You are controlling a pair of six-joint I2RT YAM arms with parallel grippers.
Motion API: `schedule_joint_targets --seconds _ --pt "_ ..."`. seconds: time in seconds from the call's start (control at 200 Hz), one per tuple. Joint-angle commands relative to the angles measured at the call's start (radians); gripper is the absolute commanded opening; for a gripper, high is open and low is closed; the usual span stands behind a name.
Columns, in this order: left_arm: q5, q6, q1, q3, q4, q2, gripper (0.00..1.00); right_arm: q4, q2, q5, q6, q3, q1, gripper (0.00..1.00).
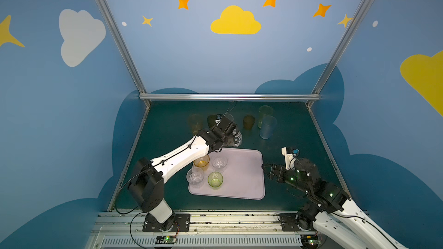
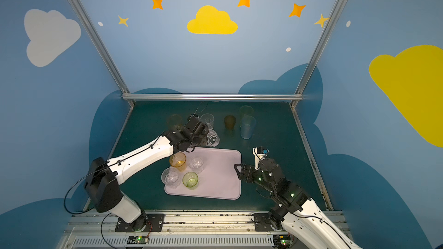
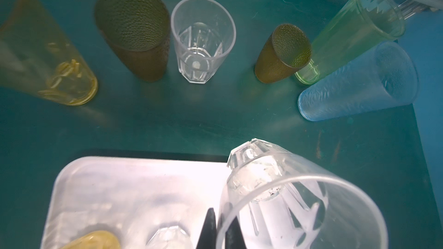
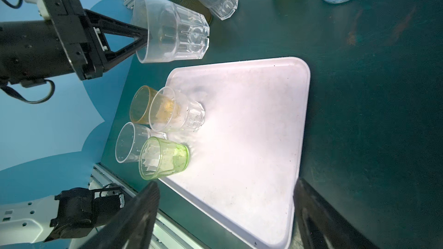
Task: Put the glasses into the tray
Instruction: 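Close the left gripper on a clear glass rim and lift it toward the tray, then carry the clear glass over the tray beside the green glass with the left gripper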
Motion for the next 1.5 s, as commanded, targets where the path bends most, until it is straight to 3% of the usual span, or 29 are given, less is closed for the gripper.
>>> schedule_joint_targets --seconds 0.0,0.591,1.071,1.497 --pt "-0.07 -0.025 -0.015 -0.016 -0.037 -0.067 0.04 -0.022 -0.01 -0.041 0.003 0.024 -0.005 0.87" --pt "-0.186 -0.041 -0.173 -0.139 -0.155 -0.227 0.04 -0.019 -0.068 -0.11 0.064 0.004 -0.007 0.87" --pt "-0.183 -0.067 -0.236 -0.273 -0.11 -0.34 0.04 0.008 -0.075 -0.188 0.092 -0.036 -0.007 0.87" --pt "-0.133 -0.017 -0.254 -0.302 -0.064 -0.396 0.04 -0.023 -0.096 -0.136 0.137 -0.046 -0.009 0.87"
